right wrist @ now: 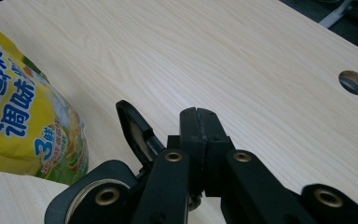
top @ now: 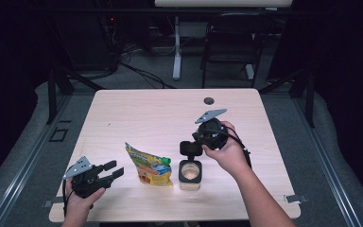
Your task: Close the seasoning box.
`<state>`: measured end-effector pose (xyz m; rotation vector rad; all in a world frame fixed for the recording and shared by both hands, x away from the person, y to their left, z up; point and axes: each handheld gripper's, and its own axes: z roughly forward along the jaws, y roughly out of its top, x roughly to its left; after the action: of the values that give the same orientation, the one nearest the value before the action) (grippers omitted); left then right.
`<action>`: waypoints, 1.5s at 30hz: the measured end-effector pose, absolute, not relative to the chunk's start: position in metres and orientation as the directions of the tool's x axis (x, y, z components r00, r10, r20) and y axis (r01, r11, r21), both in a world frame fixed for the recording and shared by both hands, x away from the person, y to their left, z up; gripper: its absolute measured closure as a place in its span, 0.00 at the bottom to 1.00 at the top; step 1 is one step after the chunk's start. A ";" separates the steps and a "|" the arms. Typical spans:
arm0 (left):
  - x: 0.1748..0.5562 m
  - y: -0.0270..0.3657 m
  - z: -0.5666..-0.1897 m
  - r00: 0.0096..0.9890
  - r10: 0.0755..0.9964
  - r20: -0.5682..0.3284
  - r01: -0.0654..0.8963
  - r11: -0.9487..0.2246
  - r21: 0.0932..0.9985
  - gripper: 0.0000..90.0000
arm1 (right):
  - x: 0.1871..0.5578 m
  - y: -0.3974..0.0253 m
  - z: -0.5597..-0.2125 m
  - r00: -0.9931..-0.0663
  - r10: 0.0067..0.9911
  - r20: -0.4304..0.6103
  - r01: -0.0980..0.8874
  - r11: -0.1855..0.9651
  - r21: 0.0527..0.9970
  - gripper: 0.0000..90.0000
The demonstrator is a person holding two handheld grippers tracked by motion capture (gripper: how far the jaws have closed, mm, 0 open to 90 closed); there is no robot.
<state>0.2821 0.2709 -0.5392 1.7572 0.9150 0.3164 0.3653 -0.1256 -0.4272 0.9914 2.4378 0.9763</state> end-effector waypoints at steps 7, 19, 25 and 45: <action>0.282 0.271 -0.539 0.668 0.711 -0.217 0.426 -0.127 0.896 0.56 | 0.363 -0.125 -0.429 -0.706 0.707 -0.047 0.482 0.528 0.699 1.00; 0.282 0.271 -0.539 0.668 0.712 -0.216 0.425 -0.127 0.896 0.56 | 0.359 -0.123 -0.429 -0.717 0.695 -0.053 0.471 0.539 0.698 1.00; 0.282 0.271 -0.539 0.667 0.713 -0.216 0.425 -0.126 0.896 0.56 | 0.356 -0.124 -0.431 -0.719 0.693 -0.052 0.472 0.541 0.696 1.00; 0.282 0.270 -0.540 0.670 0.712 -0.211 0.424 -0.134 0.896 0.56 | 0.335 -0.124 -0.437 -0.754 0.655 -0.054 0.439 0.563 0.700 0.99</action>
<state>0.2821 0.2704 -0.5395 1.7646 0.9130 0.3204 0.3354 -0.1235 -0.4366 0.9004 2.4915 0.9907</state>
